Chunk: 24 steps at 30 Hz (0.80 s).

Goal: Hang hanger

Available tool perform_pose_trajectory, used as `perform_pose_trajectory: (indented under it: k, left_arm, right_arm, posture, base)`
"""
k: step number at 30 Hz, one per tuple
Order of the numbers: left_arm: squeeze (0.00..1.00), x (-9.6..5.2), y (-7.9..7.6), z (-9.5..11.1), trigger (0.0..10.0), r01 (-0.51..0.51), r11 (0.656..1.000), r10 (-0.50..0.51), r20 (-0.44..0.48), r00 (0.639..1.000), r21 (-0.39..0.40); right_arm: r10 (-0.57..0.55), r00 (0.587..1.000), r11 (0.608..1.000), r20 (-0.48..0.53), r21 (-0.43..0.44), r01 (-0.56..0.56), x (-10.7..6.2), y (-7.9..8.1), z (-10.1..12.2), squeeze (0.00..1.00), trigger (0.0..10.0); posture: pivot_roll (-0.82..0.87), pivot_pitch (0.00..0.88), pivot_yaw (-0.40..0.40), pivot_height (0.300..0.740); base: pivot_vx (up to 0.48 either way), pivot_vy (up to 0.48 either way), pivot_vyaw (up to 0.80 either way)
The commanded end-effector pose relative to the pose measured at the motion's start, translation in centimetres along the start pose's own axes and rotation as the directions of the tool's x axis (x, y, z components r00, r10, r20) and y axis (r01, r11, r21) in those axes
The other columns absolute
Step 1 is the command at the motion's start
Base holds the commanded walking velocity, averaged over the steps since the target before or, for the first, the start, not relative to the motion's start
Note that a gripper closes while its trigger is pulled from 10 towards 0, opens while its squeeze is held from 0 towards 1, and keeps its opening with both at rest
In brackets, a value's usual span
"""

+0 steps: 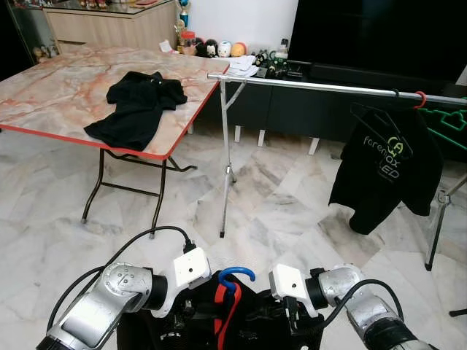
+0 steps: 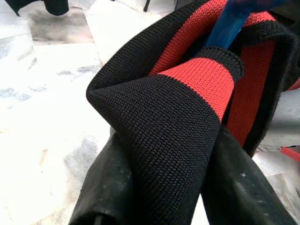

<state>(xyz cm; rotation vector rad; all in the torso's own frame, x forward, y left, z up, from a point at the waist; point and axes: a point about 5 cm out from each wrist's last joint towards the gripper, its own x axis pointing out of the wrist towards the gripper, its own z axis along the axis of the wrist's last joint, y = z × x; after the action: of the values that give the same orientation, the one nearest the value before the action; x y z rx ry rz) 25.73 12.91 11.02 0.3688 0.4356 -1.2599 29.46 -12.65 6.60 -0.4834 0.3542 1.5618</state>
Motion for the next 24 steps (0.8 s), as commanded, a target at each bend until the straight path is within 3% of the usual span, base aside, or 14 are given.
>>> perform_pose_trajectory:
  k: [1, 21, 22, 23, 24]
  left_arm:
    - [0.0, 0.06, -0.16, 0.31, 0.0, 0.023, 1.0, -0.023, 0.009, 1.0, 0.006]
    - [0.0, 0.19, -0.16, 0.5, 0.0, 0.038, 0.999, -0.038, 0.014, 0.999, 0.024]
    - [0.0, 0.21, -0.15, 0.51, 0.0, 0.037, 0.999, -0.037, 0.015, 0.999, 0.025]
    - [0.0, 0.22, -0.14, 0.51, 0.0, 0.037, 0.999, -0.037, 0.016, 0.999, 0.025]
    - [0.0, 0.22, -0.14, 0.51, 0.0, 0.037, 0.999, -0.037, 0.016, 0.999, 0.025]
  right_arm:
    - [-0.051, 0.996, 0.997, 0.069, -0.046, 0.054, -0.57, -1.36, 1.83, 0.0, 0.0]
    - [-0.063, 0.996, 0.998, 0.069, -0.023, 0.064, -0.92, -1.91, 2.11, 0.0, 0.0]
    - [-0.067, 0.996, 0.998, 0.06, 0.003, 0.067, -0.97, -2.02, 1.97, 0.0, 10.0]
    - [-0.071, 0.996, 0.997, 0.057, 0.016, 0.071, -0.99, -2.09, 1.92, 0.69, 10.0]
    - [-0.075, 0.996, 0.997, 0.056, 0.024, 0.073, -1.01, -2.13, 1.89, 0.69, 10.0]
  posture:
    - [0.06, 0.044, -0.037, 0.74]
    - [0.06, 0.043, -0.042, 0.74]
    - [0.06, 0.043, -0.044, 0.74]
    - [0.06, 0.043, -0.044, 0.74]
    - [0.06, 0.043, -0.044, 0.74]
  base:
    - [0.0, 0.0, 0.0]
    - [0.0, 0.0, 0.0]
    - [0.0, 0.0, 0.0]
    - [0.0, 0.0, 0.0]
    - [0.0, 0.0, 0.0]
